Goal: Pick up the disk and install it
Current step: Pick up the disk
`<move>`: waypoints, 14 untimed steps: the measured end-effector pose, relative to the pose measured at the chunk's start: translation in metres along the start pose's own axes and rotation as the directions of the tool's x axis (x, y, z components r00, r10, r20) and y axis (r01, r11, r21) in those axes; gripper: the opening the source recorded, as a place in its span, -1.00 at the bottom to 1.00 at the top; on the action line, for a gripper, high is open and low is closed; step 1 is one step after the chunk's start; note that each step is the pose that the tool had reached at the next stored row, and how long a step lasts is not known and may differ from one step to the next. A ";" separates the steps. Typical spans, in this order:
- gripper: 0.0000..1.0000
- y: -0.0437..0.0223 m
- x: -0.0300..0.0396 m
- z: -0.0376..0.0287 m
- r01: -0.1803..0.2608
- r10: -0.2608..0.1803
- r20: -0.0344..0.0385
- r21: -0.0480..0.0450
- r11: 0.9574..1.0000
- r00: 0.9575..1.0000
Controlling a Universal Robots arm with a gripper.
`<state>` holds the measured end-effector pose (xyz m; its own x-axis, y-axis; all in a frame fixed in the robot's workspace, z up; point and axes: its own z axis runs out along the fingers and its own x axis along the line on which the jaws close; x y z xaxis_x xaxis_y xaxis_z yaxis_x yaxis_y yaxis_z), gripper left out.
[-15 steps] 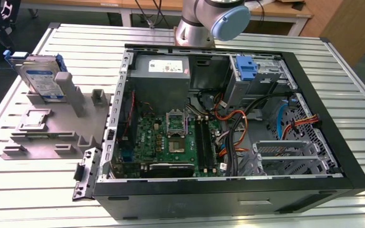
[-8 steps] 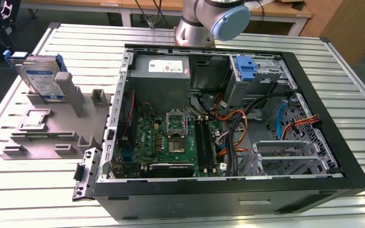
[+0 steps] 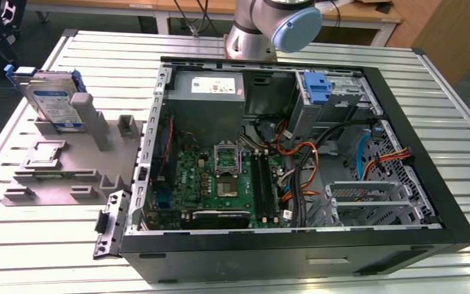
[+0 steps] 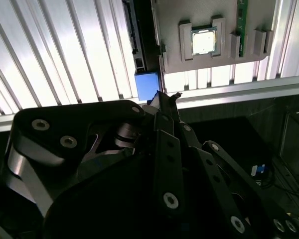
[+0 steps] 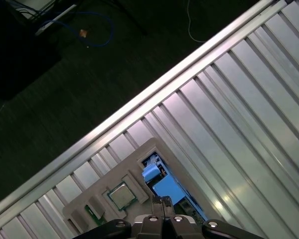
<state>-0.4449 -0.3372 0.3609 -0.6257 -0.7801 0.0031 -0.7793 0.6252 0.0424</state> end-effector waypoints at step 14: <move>-0.80 0.0000 0.0000 0.0001 0.082 -0.082 -0.003 0.000 0.997 0.997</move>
<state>-0.4448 -0.3372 0.3608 -0.5594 -0.8289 0.0030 -0.8281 0.5590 0.0424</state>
